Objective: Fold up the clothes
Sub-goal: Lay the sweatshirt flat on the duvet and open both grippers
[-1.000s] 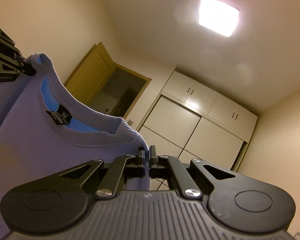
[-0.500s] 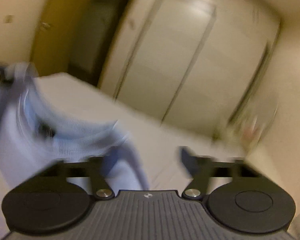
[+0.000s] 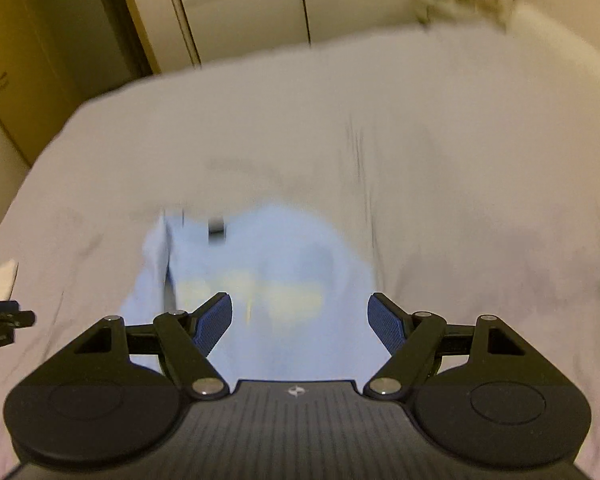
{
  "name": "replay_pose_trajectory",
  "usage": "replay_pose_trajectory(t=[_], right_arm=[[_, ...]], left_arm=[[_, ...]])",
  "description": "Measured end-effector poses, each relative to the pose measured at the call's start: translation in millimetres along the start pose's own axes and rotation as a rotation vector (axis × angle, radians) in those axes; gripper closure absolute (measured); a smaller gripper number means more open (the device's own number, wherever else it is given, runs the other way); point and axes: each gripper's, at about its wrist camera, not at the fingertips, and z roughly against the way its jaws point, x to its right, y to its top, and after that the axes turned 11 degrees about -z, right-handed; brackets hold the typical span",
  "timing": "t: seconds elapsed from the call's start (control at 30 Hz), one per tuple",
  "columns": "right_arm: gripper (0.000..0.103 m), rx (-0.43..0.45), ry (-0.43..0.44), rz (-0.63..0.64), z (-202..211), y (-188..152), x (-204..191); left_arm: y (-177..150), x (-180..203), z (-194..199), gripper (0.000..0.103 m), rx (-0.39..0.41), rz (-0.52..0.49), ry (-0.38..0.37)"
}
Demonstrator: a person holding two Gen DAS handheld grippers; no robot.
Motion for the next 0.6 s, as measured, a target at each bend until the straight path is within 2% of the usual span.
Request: replay_pose_trajectory(t=[0.13,0.2,0.27,0.43,0.6], right_arm=[[0.026,-0.073,-0.02,0.026,13.7,-44.7,27.9],[0.026,-0.091,-0.009,0.02,23.6,-66.6,41.0],[0.026,-0.102,0.011,0.009,32.3,-70.1,46.4],[0.025,-0.111,0.033,0.018,69.3,-93.8,48.4],[0.024,-0.141,0.055,0.023,73.5,-129.6,71.7]], left_arm=[[-32.5,29.8,20.1,0.077,-0.034,0.009,-0.053],[-42.9,43.1,35.8,0.076,-0.035,-0.002,-0.052],[-54.4,53.7,46.9,0.075,-0.036,0.002,-0.052],[-85.1,84.7,72.6,0.073,-0.041,0.021,-0.011],[-113.6,111.8,92.3,0.073,-0.05,0.04,0.018]])
